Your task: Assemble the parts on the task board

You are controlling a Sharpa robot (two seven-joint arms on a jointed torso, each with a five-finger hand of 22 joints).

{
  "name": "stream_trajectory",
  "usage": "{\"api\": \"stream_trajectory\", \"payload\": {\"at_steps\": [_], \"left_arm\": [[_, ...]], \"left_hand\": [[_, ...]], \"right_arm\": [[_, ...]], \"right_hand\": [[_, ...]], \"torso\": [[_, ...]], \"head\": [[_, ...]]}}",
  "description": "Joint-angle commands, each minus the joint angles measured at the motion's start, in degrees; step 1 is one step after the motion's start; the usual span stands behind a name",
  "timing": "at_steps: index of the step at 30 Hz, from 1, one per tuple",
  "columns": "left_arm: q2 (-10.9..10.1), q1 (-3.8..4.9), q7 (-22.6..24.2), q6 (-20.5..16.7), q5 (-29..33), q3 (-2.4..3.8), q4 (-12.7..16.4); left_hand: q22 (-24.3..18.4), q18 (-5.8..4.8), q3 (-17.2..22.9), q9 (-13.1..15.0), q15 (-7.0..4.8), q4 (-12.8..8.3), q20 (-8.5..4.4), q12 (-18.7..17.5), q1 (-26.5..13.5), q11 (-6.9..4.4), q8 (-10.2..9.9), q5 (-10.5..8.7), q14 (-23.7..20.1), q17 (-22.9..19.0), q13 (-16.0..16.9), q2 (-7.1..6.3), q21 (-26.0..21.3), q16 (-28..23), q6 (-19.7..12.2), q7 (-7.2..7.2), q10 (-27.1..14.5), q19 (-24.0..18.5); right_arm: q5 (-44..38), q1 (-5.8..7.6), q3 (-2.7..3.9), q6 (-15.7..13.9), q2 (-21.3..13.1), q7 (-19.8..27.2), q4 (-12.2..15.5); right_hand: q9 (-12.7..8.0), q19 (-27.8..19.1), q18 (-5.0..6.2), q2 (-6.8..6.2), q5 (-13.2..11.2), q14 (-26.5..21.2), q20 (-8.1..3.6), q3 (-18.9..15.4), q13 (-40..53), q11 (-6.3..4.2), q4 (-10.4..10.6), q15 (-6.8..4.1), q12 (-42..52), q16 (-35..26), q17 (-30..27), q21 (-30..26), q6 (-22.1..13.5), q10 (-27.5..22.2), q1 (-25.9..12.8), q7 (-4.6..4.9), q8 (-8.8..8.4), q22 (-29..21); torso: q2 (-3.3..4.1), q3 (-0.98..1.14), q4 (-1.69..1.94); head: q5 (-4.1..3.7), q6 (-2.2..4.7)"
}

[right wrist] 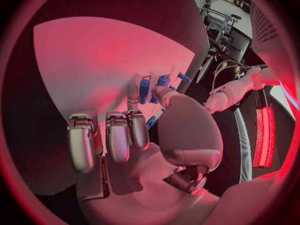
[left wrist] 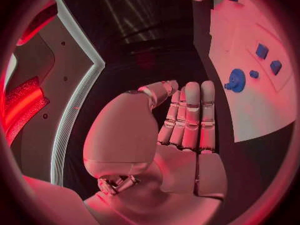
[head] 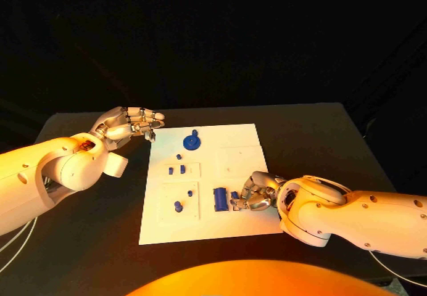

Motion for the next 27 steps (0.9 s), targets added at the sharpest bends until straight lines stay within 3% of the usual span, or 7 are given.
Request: {"api": "stream_trajectory", "payload": {"at_steps": [1,27], "left_arm": [[0.1,0.02,0.3,0.4,0.4,0.03,0.1],[0.0,0.01,0.3,0.3,0.4,-0.03,0.0]], "left_hand": [[0.1,0.91,0.5,-0.1,0.06,0.0,-0.04,0.3,-0.2,-0.06,0.3,0.33,-0.5,-0.1,-0.1,0.58,0.2,-0.1,-0.4,-0.05,-0.3,-0.4],[0.1,0.9,0.7,-0.1,0.07,0.0,-0.04,0.4,-0.3,-0.05,0.4,0.32,-0.5,-0.1,-0.1,0.62,0.4,-0.1,-0.4,-0.05,-0.3,-0.5]], "right_arm": [[-0.9,-0.06,-0.01,0.7,0.0,0.1,0.2],[-3.0,-0.03,0.0,-0.3,-1.5,0.3,1.8]], "right_hand": [[-0.1,5.9,-0.82,0.11,0.4,5.6,-0.16,-0.3,11.9,-0.09,-0.1,0.01,0.0,0.0,13.4,0.3,0.4,3.4,-0.3,0.0,-0.16,15.1],[-0.1,5.9,-0.82,-0.14,0.0,5.7,-0.18,-1.3,12.0,-0.11,-0.1,-0.01,0.0,0.1,13.5,0.3,0.5,3.4,-1.3,-0.03,-0.17,15.1]], "torso": [[0.03,-0.01,0.01],[-0.01,-0.01,-0.03]], "head": [[0.01,0.02],[0.42,-0.04]]}}
